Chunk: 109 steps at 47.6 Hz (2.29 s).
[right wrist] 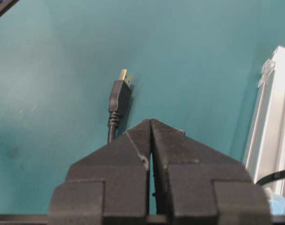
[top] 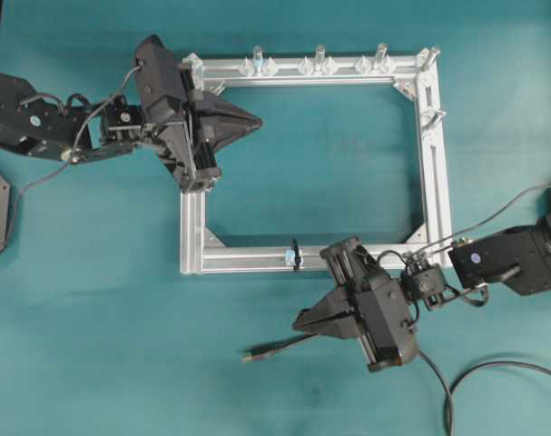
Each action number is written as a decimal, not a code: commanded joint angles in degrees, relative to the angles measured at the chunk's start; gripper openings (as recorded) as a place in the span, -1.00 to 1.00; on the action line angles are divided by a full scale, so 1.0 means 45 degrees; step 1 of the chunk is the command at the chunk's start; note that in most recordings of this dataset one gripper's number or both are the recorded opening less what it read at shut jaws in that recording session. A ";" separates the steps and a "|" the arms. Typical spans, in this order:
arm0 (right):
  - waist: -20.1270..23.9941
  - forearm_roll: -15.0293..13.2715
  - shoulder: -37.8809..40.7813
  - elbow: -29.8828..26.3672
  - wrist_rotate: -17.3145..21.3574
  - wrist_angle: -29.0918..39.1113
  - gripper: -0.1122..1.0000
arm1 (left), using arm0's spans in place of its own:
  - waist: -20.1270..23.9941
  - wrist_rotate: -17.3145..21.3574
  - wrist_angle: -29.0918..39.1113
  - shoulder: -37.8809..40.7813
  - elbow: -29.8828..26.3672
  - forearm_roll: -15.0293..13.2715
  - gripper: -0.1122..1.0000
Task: Insert the wire through the string loop located in the center.
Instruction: 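Open the right gripper and move it toward the black USB cable plug, then lower the right gripper and close it on the cable behind the plug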
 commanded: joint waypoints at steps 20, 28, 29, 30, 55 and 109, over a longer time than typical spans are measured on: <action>0.0469 -0.0664 0.0332 -0.0352 0.0098 0.0000 -0.33 | -0.0059 -0.0059 -0.0059 -0.0293 0.0098 0.0020 -0.80; 0.0488 -0.0664 0.0605 -0.0762 0.0098 0.0000 -0.28 | -0.0078 -0.0078 -0.0059 -0.0293 0.0098 0.0020 -0.80; 0.0488 -0.0664 0.0684 -0.0820 0.0098 0.0000 -0.26 | -0.0078 -0.0059 -0.0059 -0.0293 0.0098 0.0020 -0.80; 0.0488 -0.0664 0.0723 -0.0859 0.0098 0.0000 -0.24 | -0.0078 -0.0059 -0.0059 -0.0293 0.0098 0.0020 -0.80; 0.0488 -0.0664 0.1523 -0.1309 0.0098 0.0020 0.52 | -0.0254 -0.0059 -0.0039 -0.0312 0.0195 0.0020 -0.80; 0.0488 0.0020 0.2109 -0.1602 0.0137 0.1152 0.14 | -0.0625 -0.0293 -0.0020 -0.0312 0.0195 0.0020 -0.80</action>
